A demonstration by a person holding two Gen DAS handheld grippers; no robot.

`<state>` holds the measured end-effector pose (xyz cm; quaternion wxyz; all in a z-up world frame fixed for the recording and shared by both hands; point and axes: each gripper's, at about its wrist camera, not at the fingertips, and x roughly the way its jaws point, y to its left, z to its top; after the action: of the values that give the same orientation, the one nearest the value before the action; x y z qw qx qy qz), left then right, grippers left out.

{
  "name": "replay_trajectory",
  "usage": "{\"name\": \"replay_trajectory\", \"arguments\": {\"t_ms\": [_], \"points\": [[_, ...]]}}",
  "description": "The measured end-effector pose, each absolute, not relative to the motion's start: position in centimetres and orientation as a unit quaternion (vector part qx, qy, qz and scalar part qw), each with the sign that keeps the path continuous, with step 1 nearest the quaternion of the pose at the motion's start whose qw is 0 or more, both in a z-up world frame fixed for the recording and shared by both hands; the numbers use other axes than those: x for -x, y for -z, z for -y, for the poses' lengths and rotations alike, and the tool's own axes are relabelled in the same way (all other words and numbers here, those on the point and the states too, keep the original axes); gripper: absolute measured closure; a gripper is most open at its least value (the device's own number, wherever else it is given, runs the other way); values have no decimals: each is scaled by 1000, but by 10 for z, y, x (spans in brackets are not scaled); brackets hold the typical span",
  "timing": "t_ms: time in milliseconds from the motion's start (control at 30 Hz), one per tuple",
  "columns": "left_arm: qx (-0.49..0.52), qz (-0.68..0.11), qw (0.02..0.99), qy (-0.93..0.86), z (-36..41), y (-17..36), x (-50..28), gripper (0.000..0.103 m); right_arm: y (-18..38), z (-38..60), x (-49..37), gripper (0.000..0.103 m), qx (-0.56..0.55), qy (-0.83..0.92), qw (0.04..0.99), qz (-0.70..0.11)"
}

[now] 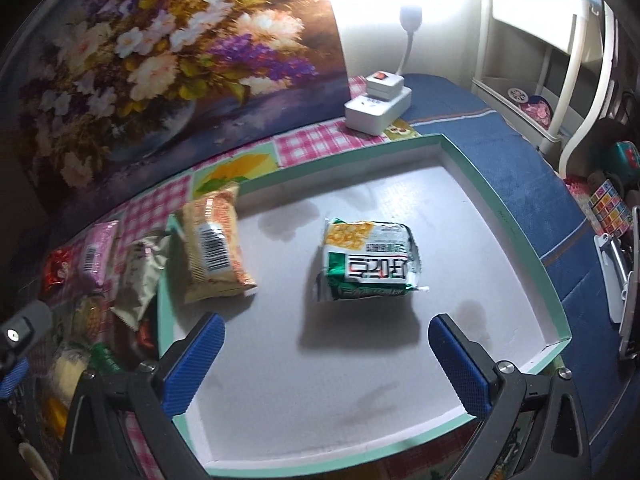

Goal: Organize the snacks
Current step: 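Grasp the round cream bun with the right tool while the left tool grasps the orange jelly cake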

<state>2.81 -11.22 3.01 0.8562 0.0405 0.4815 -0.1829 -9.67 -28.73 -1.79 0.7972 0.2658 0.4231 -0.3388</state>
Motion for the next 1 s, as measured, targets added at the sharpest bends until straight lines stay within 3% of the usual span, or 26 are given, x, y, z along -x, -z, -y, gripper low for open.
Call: {"name": "replay_trajectory", "arguments": {"t_ms": [333, 567, 1000], "points": [[-39, -527, 845, 87, 47, -5, -25, 6, 8, 250, 105, 0, -270, 306, 820, -402], [-35, -516, 854, 57, 20, -8, -19, 6, 3, 223, 104, 0, -253, 272, 829, -418], [65, -509, 857, -41, -66, -15, -33, 6, -8, 171, 81, 0, -227, 176, 864, -415]]}}
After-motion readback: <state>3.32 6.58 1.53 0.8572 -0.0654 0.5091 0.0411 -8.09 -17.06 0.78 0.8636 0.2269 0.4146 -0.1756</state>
